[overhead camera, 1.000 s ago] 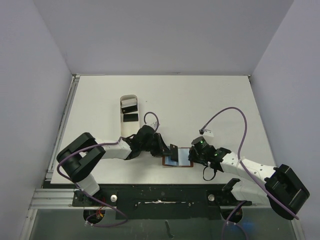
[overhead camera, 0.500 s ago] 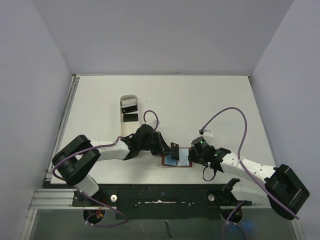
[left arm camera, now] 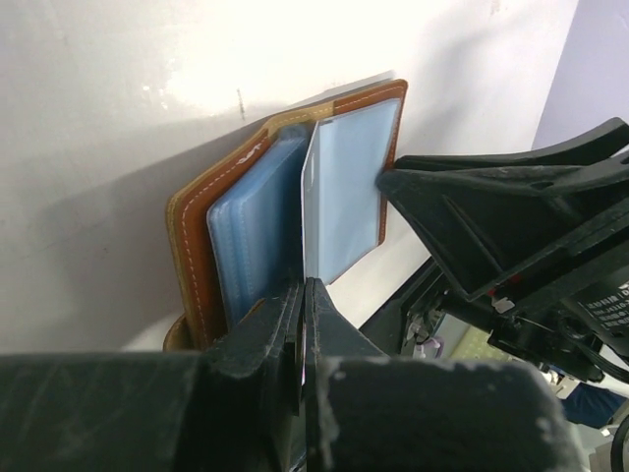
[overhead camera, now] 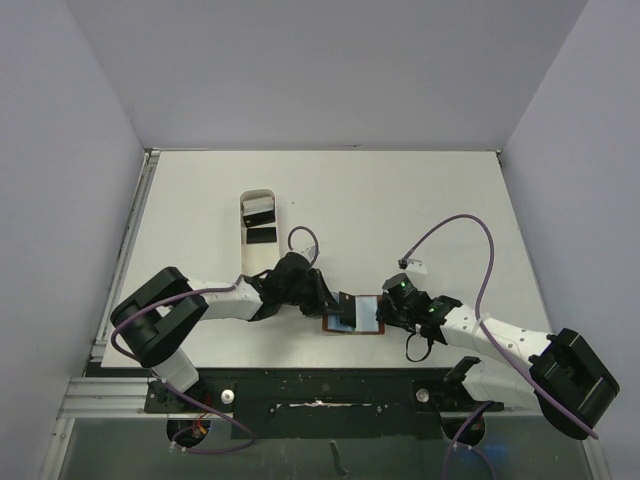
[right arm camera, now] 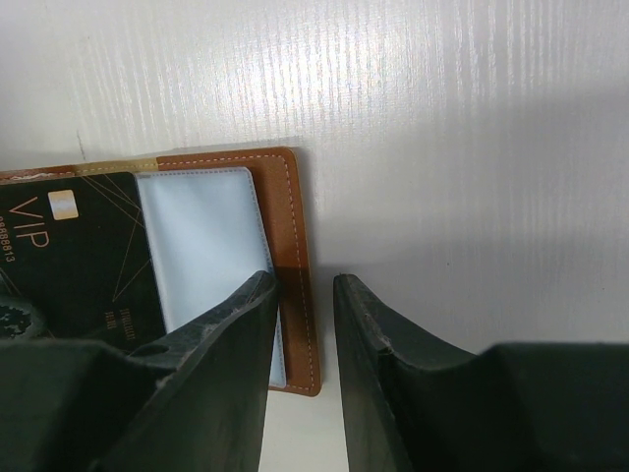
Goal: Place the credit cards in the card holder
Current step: Insert the credit card into the card holder.
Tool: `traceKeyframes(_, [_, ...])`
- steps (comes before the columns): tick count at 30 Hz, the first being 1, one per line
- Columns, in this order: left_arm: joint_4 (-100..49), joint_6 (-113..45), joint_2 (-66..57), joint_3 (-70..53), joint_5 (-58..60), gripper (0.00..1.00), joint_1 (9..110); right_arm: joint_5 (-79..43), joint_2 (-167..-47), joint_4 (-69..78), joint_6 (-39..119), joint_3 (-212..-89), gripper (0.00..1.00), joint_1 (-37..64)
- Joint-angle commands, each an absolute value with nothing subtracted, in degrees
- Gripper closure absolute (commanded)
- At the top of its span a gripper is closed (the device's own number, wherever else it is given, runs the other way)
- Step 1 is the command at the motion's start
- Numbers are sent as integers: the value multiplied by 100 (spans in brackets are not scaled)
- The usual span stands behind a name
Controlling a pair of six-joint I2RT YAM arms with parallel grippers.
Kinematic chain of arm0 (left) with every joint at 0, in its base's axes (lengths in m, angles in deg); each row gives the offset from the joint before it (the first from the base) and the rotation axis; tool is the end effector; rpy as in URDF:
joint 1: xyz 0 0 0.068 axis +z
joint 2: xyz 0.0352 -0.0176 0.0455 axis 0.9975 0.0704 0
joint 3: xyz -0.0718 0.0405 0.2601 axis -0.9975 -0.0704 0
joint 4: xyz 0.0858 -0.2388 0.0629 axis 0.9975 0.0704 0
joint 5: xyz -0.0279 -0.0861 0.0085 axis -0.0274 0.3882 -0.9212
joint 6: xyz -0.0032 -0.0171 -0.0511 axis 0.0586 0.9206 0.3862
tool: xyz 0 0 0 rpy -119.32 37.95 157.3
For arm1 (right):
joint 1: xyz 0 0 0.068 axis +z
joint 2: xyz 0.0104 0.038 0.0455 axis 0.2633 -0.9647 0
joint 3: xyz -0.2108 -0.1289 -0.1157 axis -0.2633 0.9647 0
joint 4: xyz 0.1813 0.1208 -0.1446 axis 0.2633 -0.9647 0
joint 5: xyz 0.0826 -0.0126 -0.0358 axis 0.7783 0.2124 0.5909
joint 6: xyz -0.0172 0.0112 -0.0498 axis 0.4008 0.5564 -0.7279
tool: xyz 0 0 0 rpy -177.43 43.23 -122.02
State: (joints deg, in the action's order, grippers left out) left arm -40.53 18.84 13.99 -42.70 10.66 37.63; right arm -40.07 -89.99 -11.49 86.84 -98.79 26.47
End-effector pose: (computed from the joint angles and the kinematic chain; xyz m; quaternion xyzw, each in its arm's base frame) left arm 0.1975 -0.2383 0.1392 -0.0562 0.8927 -0.4305 0.1208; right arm 0.1482 0.1202 0.1491 0.1346 0.9409 0.1301 0.2821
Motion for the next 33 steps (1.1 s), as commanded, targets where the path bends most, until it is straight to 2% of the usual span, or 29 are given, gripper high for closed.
traceKeyframes(1, [-3949,1842,1426,-4236,893,100,3728,-4088,-8938,-1174,8745,-9783,69,2701])
traceKeyframes(33, [-3947,2044,1774,-4204,725,100,3604,-4113,-8942,-1122,8856,-9733,69,2829])
